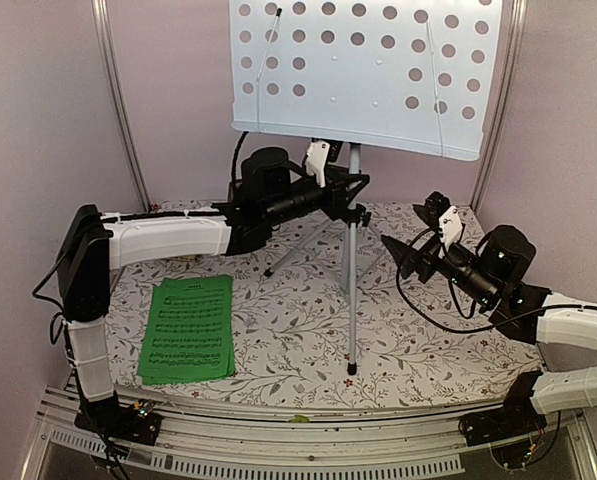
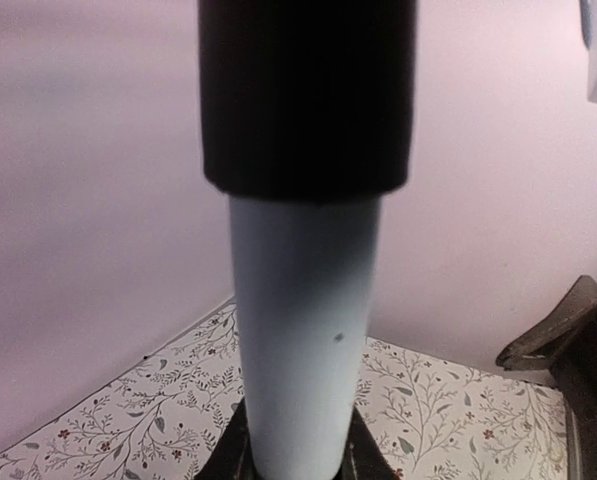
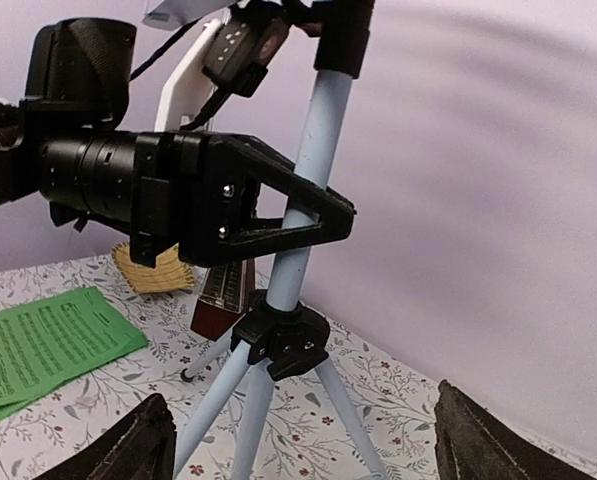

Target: Set up the instrument practice props

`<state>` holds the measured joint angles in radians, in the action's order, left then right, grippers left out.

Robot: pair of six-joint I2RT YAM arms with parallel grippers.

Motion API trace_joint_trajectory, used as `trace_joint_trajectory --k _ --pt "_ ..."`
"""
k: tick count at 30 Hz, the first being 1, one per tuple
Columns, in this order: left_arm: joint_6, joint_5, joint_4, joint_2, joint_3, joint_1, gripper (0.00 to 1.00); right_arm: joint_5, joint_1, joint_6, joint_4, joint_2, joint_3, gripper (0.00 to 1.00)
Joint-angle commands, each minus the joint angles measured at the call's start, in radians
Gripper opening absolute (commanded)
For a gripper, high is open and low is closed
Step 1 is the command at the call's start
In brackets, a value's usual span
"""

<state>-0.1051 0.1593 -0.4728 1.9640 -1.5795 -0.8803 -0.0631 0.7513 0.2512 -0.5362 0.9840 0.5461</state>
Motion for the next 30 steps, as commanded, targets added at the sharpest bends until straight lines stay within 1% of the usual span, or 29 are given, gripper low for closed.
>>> trace_joint_trajectory --k 1,7,10,13,15,21,24,30 --pt "-0.099 0.172 -0.062 -0.072 -0.049 0.018 0.0 0.04 -0.004 0.234 -0.017 0.072 0.042 0.86" --pt "-0.102 0.269 -0.035 -0.083 -0.07 0.039 0.0 0.025 -0.004 0.382 0.006 0.186 0.115 0.74" --pt "-0.102 0.319 -0.017 -0.088 -0.079 0.048 0.0 0.026 -0.005 0.436 -0.002 0.235 0.146 0.66" --pt "-0.105 0.349 -0.01 -0.091 -0.078 0.055 0.0 0.03 -0.003 0.474 -0.005 0.269 0.165 0.58" --pt "-0.111 0.369 -0.009 -0.09 -0.077 0.061 0.0 0.039 -0.002 0.489 -0.007 0.268 0.165 0.55" --pt "-0.129 0.45 -0.01 -0.095 -0.075 0.077 0.0 0.01 0.02 0.57 -0.007 0.27 0.153 0.52" --pt "-0.128 0.467 -0.008 -0.096 -0.073 0.076 0.0 0.018 0.028 0.595 -0.004 0.281 0.166 0.52" --pt "-0.13 0.488 -0.006 -0.095 -0.07 0.078 0.0 0.008 0.058 0.652 0.001 0.311 0.187 0.47"
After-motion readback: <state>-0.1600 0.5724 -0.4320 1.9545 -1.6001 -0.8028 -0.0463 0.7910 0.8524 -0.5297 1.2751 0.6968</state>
